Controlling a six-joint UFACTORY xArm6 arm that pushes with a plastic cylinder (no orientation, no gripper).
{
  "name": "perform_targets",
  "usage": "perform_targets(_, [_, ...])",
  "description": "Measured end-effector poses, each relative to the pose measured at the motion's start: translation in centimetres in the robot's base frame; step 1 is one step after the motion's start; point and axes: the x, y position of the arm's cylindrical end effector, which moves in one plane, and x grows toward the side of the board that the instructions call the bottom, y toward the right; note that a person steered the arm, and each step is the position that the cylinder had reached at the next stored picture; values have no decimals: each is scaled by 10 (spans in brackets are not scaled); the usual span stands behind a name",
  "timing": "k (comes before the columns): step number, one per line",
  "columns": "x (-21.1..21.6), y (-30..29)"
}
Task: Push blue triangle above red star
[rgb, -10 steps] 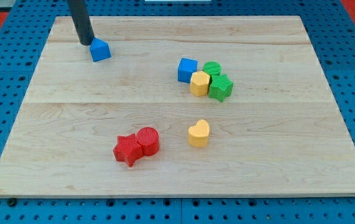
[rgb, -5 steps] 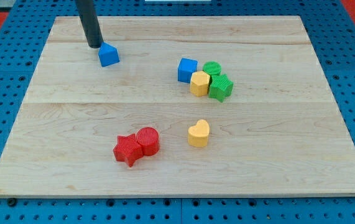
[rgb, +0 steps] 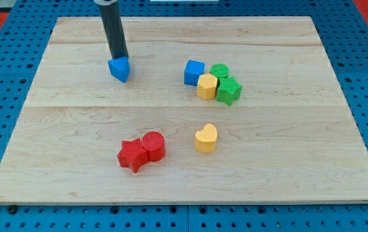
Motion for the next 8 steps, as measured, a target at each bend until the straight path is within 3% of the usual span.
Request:
perform_targets(2, [-2, -35])
perform_targets(6, [56, -21])
perform_targets(8, [47, -27])
